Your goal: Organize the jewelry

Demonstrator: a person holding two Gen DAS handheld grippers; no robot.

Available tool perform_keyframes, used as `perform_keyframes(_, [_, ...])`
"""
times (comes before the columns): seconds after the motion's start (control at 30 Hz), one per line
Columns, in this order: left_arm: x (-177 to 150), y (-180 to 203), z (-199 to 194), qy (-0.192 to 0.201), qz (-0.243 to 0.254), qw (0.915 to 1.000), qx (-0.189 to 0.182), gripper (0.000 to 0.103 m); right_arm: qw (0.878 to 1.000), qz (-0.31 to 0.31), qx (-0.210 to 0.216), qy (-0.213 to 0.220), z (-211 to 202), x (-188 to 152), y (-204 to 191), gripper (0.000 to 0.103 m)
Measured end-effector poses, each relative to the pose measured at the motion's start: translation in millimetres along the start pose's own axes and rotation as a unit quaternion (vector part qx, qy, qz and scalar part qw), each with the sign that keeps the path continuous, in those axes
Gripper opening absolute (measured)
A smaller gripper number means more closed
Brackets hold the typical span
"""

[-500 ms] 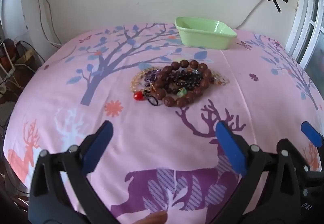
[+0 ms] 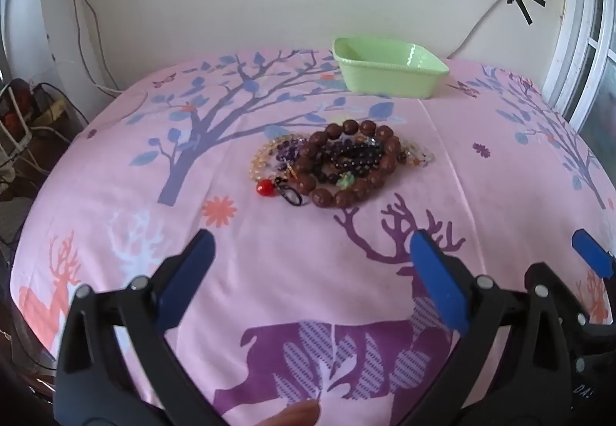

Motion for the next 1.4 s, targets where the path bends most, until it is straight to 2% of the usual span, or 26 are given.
perform_keyframes(0.63, [0.4, -7.0, -7.5, 0.004, 0.001, 1.0, -0.001, 0.097, 1.0, -0.001, 0.004, -0.006, 6.0, -1.3, -2.3, 0.077])
perform_keyframes(1.4, [-6.3, -1.8, 2.0, 0.0, 0.002, 1.0, 0.001, 0.097, 1.0, 0.001, 0.003, -0.007, 8.8, -3.9, -1.0, 0.077])
Point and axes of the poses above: each gripper's, at about its wrist camera, not at the fingertips, and z roughly the way its jaws point, y to its right, x to its top, the point moved 3 cm from there along z, roughly the way its jaws point, and after that the axes turned 9 degrees about x, right-handed, at the moved point
